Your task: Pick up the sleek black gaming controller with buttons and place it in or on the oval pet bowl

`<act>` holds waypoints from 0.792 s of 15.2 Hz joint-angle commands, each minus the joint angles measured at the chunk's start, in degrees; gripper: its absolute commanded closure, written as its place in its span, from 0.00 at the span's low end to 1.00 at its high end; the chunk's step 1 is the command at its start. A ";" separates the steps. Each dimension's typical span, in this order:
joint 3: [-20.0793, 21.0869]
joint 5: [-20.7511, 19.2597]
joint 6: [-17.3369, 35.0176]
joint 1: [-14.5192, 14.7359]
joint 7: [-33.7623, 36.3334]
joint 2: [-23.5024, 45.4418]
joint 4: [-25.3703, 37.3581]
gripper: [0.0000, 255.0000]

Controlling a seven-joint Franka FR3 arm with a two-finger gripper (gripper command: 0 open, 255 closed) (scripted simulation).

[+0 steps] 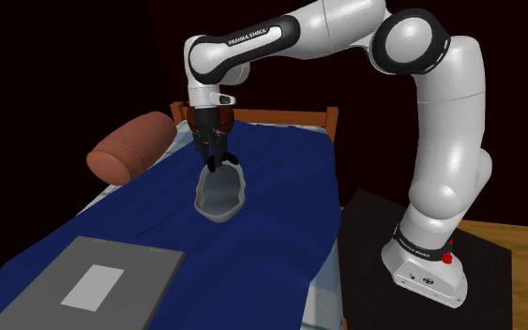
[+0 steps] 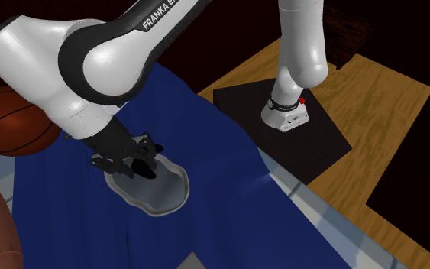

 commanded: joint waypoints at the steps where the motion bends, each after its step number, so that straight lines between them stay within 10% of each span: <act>1: -1.21 -2.59 -3.15 0.78 -0.25 5.25 7.66 1.00; 12: -1.95 -3.30 4.15 0.90 -1.50 7.26 2.03 1.00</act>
